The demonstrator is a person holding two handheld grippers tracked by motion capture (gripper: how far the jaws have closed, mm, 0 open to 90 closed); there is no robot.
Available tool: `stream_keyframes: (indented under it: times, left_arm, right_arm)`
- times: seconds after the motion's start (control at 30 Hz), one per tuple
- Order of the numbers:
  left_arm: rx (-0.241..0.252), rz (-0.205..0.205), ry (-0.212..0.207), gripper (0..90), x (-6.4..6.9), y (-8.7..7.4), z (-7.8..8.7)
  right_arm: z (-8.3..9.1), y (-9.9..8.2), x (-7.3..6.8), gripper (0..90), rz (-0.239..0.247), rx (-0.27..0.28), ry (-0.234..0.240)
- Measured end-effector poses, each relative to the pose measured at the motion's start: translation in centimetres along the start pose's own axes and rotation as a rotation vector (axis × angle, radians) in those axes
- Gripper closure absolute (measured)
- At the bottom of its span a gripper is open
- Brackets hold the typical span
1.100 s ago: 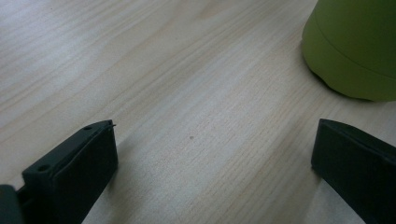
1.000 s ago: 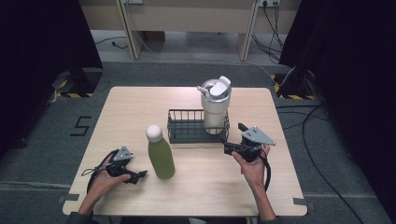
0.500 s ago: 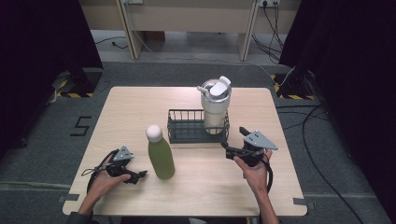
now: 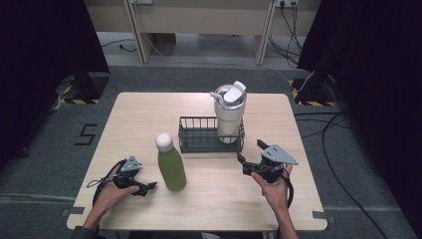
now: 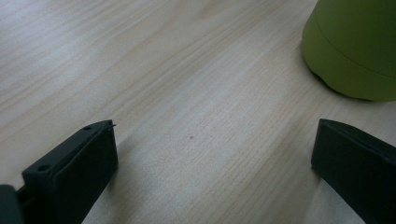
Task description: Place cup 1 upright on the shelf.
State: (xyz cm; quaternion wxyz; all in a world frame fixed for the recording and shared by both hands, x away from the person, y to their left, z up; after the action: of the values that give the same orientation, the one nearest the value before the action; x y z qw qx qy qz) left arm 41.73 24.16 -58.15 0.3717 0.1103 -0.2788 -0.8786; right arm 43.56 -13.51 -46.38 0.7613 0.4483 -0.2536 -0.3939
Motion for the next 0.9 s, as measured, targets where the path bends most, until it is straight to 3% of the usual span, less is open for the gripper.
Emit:
stream_keyframes:
  times: [0.57, 0.9]
  left_arm:
    - [-0.001, 0.0, -0.001, 0.0, 0.0, 0.0, 0.0]
    - [0.0, 0.0, 0.0, 0.0, 0.0, 0.0, 0.0]
  right_arm:
    - [0.2, -1.6, -0.1, 15.0, 0.004, -0.034, -0.003]
    - [0.3, -3.8, 0.0, 15.0, 0.001, -0.072, -0.005]
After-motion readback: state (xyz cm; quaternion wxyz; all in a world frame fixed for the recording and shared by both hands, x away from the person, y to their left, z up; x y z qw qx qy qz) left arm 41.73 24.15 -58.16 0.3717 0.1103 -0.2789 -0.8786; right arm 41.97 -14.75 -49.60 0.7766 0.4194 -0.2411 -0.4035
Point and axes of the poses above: each handheld gripper's, and its own axes: z roughly backward along the jaws, y roughly out of its top, x roughly to its right, the point moved 8 cm from there along -z, roughly forward along the jaws, and after that the axes turned 12 degrees about -x, right-handed, at the moved point
